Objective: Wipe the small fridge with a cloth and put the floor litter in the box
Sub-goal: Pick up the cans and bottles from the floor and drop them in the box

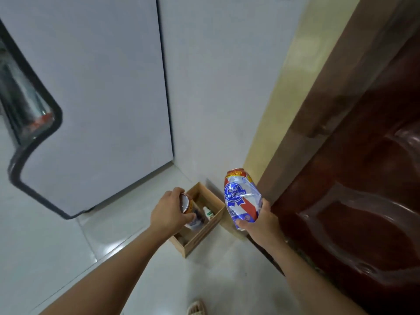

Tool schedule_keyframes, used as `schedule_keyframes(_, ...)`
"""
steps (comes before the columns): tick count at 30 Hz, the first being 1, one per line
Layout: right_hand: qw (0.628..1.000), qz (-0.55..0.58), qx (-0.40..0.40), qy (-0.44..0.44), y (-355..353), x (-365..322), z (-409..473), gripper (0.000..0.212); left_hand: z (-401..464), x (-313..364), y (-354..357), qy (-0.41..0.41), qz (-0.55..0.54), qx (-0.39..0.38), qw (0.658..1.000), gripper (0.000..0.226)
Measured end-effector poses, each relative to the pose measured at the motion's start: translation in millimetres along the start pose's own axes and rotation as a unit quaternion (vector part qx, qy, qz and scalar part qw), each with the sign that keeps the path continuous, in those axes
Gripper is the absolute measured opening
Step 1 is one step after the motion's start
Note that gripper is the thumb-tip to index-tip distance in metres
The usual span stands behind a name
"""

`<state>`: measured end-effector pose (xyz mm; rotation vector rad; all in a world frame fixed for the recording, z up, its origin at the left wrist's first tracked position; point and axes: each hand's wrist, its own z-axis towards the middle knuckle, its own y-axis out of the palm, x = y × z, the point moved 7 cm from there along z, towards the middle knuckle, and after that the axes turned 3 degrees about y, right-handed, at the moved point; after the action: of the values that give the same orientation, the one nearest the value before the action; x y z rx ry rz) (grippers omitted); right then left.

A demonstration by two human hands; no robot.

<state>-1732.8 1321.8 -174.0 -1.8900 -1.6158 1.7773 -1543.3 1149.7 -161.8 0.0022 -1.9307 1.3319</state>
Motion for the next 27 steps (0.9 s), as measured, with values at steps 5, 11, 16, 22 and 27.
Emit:
schedule_keyframes(5, 0.999, -0.011, -0.048, -0.018, 25, -17, 71, 0.092, 43, -16, 7, -0.052, -0.005, 0.01, 0.999, 0.069)
schedule_keyframes(11, 0.99, -0.061, -0.119, -0.037, 67, -27, 146, 0.093, 79, -34, 31, -0.14, -0.029, 0.013, 0.99, 0.068)
schedule_keyframes(16, 0.974, -0.105, -0.191, -0.064, 102, -30, 208, 0.085, 103, -50, 56, -0.223, -0.054, 0.035, 0.973, 0.068)
schedule_keyframes(22, 0.954, -0.127, -0.262, -0.075, 146, -11, 267, 0.084, 126, -71, 97, -0.296, -0.071, 0.057, 0.951, 0.067)
schedule_keyframes(27, 0.943, -0.146, -0.294, -0.048, 191, 28, 300, 0.083, 151, -99, 152, -0.334, -0.086, 0.043, 0.938, 0.068)
